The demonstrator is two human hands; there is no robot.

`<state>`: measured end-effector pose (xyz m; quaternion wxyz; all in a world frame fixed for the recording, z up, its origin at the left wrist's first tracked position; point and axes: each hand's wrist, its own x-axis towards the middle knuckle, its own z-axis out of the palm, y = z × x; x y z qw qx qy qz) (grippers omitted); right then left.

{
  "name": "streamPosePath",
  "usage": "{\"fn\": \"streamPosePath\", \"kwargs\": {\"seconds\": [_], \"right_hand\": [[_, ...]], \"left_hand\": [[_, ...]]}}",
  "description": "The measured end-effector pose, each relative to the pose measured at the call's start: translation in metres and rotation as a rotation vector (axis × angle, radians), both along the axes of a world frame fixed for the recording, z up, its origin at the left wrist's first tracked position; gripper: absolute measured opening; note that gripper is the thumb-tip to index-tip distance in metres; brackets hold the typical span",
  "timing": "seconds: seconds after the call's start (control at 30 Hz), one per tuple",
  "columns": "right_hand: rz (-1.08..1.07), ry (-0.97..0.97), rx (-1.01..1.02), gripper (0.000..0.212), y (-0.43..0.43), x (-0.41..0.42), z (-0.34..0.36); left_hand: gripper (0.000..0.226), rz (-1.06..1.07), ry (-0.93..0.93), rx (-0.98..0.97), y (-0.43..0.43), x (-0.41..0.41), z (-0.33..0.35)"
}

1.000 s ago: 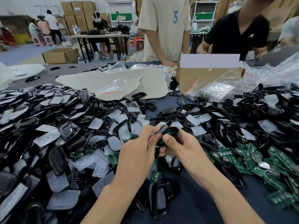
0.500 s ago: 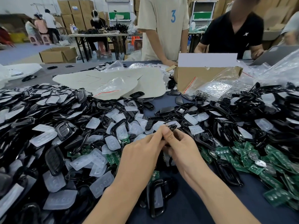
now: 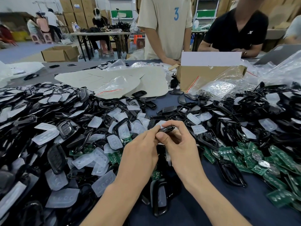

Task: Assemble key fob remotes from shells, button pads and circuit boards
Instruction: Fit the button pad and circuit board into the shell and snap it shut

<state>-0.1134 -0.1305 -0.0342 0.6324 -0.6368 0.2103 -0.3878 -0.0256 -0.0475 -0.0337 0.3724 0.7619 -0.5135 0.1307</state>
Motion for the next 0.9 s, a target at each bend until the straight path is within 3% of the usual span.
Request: {"fn": "streamPosePath", "kwargs": {"seconds": [0.27,0.4,0.47,0.57,0.67,0.9], "right_hand": [[0.025,-0.034,-0.006,0.024,-0.003,-0.002,0.002],[0.023,-0.022,-0.041,0.024,-0.007,-0.002,0.001],[0.032,-0.039,-0.058,0.022,-0.010,-0.003,0.002],[0.063,-0.063,-0.061,0.022,-0.017,-0.006,0.004],[0.107,-0.057,-0.068,0.038,-0.023,-0.009,0.002],[0.204,-0.030,-0.064,0.052,-0.022,-0.009,-0.001]], "left_hand": [[0.053,-0.012,-0.039,-0.030,-0.001,0.002,-0.004],[0.039,-0.004,-0.113,-0.043,-0.001,0.001,-0.005],[0.036,-0.017,-0.002,-0.052,-0.002,0.001,-0.003],[0.037,-0.079,0.338,-0.065,-0.003,0.003,0.000],[0.035,-0.144,0.615,-0.130,-0.003,0.004,0.004],[0.021,-0.125,0.659,-0.244,-0.003,0.010,0.006]]}}
